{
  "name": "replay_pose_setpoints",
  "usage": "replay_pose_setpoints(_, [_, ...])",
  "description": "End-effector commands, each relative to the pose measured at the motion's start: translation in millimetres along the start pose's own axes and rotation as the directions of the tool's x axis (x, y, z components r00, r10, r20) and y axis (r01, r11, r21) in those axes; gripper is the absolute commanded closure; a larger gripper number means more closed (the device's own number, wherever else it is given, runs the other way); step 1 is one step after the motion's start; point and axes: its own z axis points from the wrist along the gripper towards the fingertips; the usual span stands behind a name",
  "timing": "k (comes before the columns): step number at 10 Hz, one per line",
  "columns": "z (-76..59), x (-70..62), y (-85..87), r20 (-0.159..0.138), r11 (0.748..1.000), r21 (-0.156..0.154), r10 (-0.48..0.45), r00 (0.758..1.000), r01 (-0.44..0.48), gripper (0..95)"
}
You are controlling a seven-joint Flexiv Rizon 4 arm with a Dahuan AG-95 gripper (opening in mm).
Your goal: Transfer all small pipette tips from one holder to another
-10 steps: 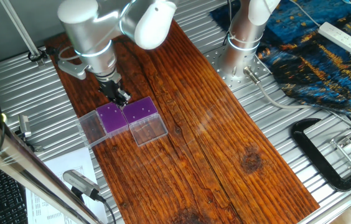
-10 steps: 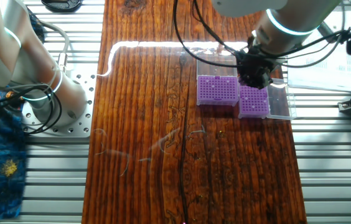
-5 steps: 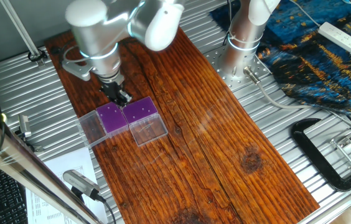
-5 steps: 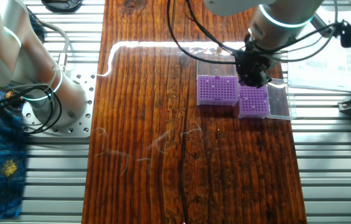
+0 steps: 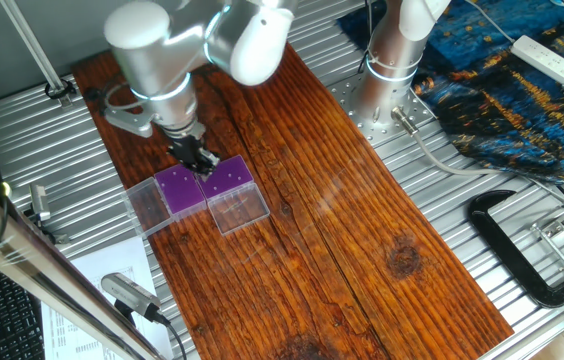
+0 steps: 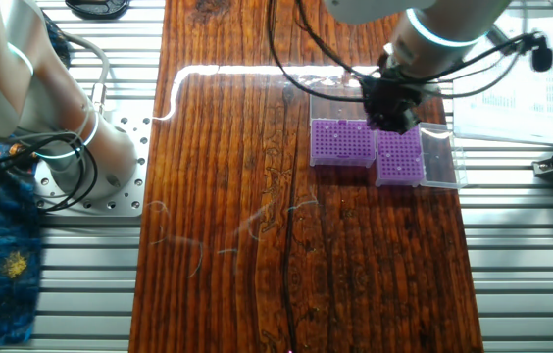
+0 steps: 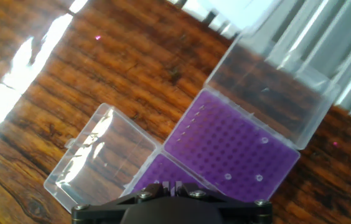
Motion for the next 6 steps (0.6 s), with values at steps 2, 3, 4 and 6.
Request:
replay_pose_setpoints(2, [0.8,3.7,1.7,0.005,1.0,0.011,0.011,1.0,-0.011,95.0])
replay_pose_setpoints(3, [1.0,3.8,1.7,-0.002,1.0,0.008,-0.001,1.0,0.001,95.0])
replay_pose_setpoints(4, [1.3,3.8,1.6,-0.002,1.0,0.009,-0.004,1.0,0.004,95.0])
replay_pose_setpoints(6, [3.4,3.2,0.8,0.005,1.0,0.009,-0.004,1.0,0.004,95.0])
